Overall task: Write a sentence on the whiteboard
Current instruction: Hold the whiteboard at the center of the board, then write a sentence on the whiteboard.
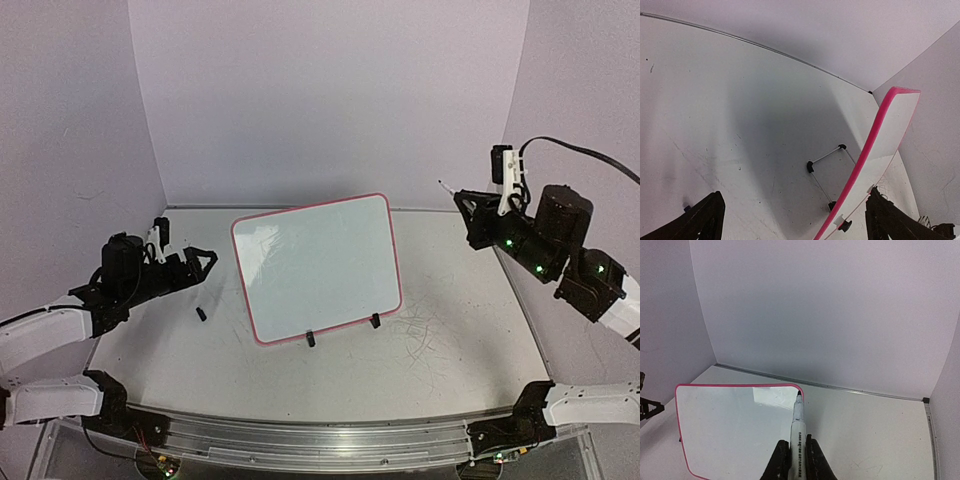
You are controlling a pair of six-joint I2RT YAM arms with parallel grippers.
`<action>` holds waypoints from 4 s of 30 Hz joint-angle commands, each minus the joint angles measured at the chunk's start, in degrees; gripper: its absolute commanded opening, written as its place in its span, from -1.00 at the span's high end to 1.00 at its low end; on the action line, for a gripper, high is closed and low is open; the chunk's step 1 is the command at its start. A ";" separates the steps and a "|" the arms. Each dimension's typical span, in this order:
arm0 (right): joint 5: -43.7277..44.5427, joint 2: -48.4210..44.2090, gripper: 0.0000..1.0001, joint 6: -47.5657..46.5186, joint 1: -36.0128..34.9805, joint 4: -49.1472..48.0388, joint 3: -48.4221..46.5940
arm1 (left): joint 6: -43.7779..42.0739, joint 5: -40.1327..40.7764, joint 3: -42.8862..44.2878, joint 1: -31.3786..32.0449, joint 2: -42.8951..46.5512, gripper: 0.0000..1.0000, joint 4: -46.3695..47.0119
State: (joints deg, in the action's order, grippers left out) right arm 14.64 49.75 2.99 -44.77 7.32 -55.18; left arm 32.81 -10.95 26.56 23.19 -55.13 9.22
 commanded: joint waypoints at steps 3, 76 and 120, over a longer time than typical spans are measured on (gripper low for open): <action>-5.39 2.34 1.00 -2.44 0.04 -2.04 -3.35 | -2.41 -13.57 -1.32 -1.56 -5.55 -0.93 16.90; -15.48 58.80 1.00 -14.77 -17.19 -9.28 -38.68 | -13.84 -33.20 3.62 -2.54 -28.93 0.91 36.99; -9.38 64.58 1.00 -14.31 -17.53 -9.74 -43.32 | -14.97 -32.93 3.41 -2.45 -28.02 1.00 36.65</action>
State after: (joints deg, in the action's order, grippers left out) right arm 3.69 113.60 -11.53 -61.82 -0.38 -95.80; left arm 20.95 -45.47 28.93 20.95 -84.49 44.51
